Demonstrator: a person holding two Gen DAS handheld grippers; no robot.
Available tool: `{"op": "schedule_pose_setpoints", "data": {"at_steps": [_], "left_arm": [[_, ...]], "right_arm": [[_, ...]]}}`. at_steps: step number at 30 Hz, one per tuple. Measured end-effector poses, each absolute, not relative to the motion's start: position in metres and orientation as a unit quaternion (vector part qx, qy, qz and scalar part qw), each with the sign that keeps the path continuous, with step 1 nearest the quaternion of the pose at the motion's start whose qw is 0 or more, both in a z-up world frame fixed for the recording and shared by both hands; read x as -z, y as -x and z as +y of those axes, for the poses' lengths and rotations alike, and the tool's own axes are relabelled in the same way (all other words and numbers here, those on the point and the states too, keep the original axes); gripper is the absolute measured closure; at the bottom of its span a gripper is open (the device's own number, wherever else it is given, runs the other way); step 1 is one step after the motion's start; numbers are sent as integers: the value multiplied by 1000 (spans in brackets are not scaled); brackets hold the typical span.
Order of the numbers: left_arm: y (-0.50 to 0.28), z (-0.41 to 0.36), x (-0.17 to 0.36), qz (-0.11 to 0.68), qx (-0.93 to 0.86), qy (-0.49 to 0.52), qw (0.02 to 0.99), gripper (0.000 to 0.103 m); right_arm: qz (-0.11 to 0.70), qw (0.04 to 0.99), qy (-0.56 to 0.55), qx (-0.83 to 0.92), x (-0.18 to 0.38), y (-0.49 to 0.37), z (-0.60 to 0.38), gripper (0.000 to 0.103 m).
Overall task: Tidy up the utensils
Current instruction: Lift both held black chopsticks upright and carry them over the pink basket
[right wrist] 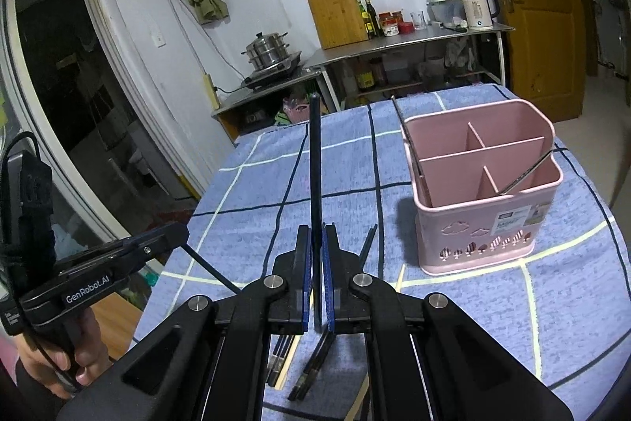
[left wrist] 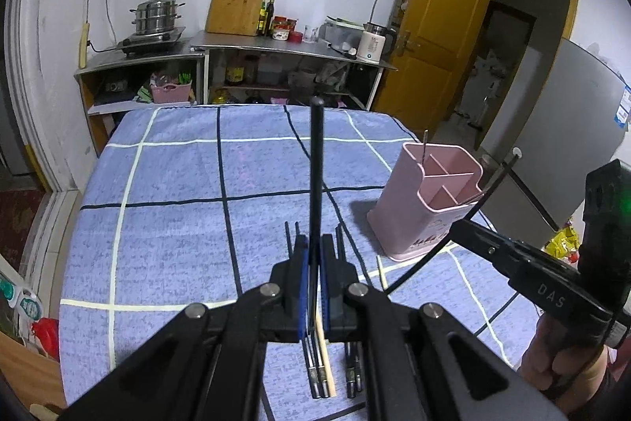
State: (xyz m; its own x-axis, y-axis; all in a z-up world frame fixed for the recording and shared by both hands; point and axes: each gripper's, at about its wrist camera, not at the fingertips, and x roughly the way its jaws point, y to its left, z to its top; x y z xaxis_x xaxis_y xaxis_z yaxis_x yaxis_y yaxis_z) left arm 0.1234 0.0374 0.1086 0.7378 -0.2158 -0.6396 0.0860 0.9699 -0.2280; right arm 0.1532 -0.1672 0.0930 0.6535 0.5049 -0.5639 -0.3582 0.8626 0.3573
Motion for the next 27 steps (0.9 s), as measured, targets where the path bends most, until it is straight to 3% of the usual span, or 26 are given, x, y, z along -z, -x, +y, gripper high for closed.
{"op": "schedule_pose_setpoints", "data": {"at_steps": [27], "left_arm": [[-158,-26,-135,355,168,109,913,97]], "right_arm": [[309,922,-124,-196,-124,-151,-236,98]]}}
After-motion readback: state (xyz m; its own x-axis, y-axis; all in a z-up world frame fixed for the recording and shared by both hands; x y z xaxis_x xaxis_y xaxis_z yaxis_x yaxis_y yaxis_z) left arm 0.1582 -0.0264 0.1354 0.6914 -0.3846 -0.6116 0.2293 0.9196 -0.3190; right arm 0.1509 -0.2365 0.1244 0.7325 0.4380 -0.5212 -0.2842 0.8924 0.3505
